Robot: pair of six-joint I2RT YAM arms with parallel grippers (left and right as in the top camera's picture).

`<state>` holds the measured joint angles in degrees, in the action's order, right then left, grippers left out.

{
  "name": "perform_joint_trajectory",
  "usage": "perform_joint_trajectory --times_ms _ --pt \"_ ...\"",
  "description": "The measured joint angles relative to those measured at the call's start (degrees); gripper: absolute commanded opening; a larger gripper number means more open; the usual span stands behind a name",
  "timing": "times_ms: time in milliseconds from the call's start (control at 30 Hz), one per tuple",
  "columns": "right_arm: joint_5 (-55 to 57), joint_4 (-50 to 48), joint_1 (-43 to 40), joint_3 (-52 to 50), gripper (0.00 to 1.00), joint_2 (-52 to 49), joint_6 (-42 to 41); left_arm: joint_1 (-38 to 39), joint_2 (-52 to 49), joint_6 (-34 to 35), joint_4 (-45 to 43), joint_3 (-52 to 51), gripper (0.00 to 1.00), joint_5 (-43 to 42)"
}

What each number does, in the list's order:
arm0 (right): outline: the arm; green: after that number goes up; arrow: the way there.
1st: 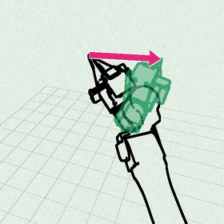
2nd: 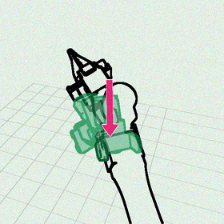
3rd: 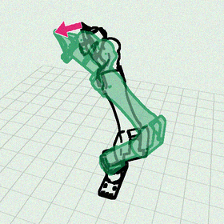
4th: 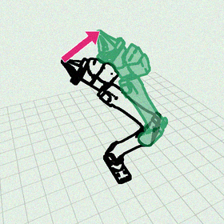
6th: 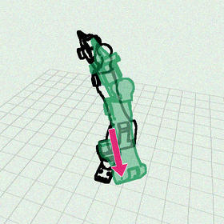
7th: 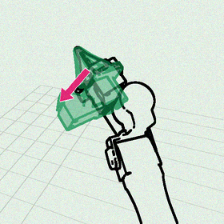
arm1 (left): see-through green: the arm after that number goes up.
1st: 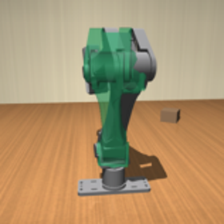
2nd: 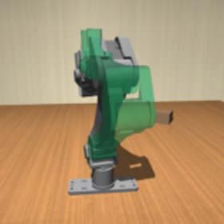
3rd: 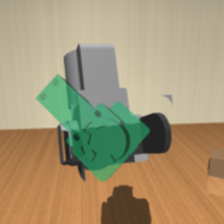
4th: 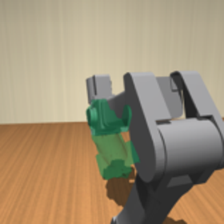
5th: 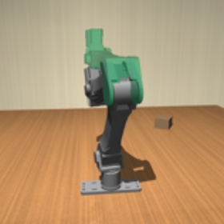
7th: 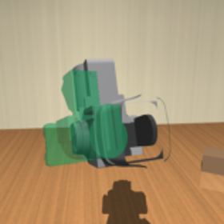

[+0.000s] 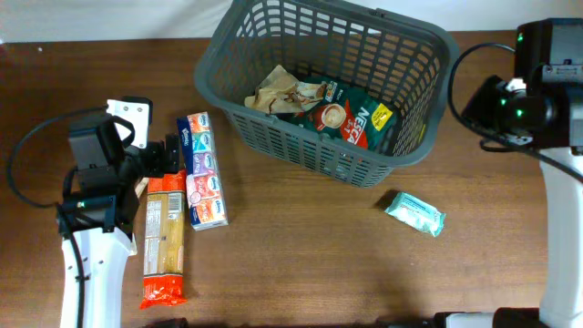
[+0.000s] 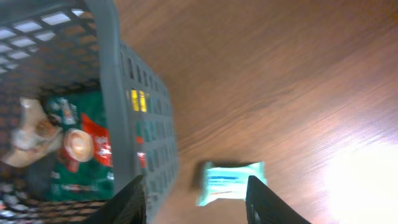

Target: Pack container

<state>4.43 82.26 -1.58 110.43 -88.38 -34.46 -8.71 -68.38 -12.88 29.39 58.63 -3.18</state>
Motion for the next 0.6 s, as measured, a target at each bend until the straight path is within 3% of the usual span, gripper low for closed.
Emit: perform_joint_trajectory --times_ms 100,300,600 --pt "-2.3 -1.9 0.2 0.0 0.57 -1.0 -4.4 0.0 0.0 0.0 0.0 0.0 0.99 0.0" --pt "-3.7 -6.6 4.3 0.0 0.59 -3.6 -9.6 0.0 0.0 0.0 0.0 0.0 0.99 0.0" --pt "-3.6 -5.5 7.1 0.0 0.59 -8.4 -11.9 0.0 0.0 0.0 0.0 0.0 0.99 0.0"
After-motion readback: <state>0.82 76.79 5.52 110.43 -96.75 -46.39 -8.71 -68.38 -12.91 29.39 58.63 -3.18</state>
